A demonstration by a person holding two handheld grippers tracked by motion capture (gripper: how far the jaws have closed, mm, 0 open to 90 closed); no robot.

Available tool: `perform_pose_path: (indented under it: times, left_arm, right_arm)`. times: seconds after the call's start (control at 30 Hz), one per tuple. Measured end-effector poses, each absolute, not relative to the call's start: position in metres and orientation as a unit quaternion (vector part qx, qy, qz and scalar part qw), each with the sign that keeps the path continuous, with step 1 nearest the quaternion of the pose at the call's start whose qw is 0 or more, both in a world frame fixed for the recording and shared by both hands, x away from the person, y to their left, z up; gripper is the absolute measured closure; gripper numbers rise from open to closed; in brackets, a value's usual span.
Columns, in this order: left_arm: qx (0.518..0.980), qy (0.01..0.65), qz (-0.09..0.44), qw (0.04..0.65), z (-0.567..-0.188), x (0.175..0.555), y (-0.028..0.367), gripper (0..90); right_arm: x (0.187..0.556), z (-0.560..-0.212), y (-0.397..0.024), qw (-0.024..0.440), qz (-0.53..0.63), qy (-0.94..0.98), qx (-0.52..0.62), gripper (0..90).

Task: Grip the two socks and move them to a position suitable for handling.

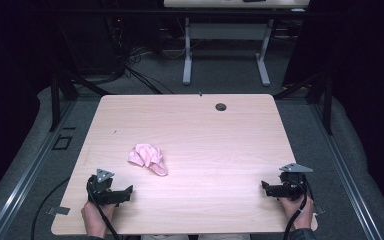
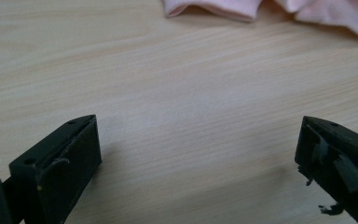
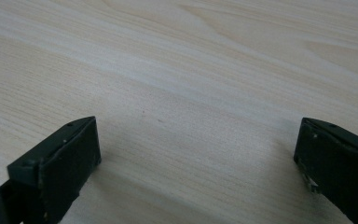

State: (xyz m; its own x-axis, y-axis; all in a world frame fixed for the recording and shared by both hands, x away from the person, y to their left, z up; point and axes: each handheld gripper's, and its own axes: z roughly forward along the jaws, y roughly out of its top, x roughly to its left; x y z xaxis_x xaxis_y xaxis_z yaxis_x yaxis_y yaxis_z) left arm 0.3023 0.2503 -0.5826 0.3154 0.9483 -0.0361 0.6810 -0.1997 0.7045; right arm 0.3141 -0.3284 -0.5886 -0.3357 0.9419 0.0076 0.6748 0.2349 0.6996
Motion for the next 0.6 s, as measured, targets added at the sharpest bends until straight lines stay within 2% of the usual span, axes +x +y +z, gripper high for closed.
perform_pose_path:
  times: [0.2, 0.6]
  left_arm:
    - [0.754, 0.526, 0.210, 0.334, -0.564, 0.305, 0.239, 0.1]
    - [0.781, 0.473, 0.204, 0.353, -0.526, 0.331, 0.191, 0.1]
  right_arm:
    - [0.314, -0.589, -0.328, 0.219, 0.313, 0.752, 0.537, 0.0]
    - [0.314, -0.589, -0.329, 0.220, 0.312, 0.751, 0.538, 0.0]
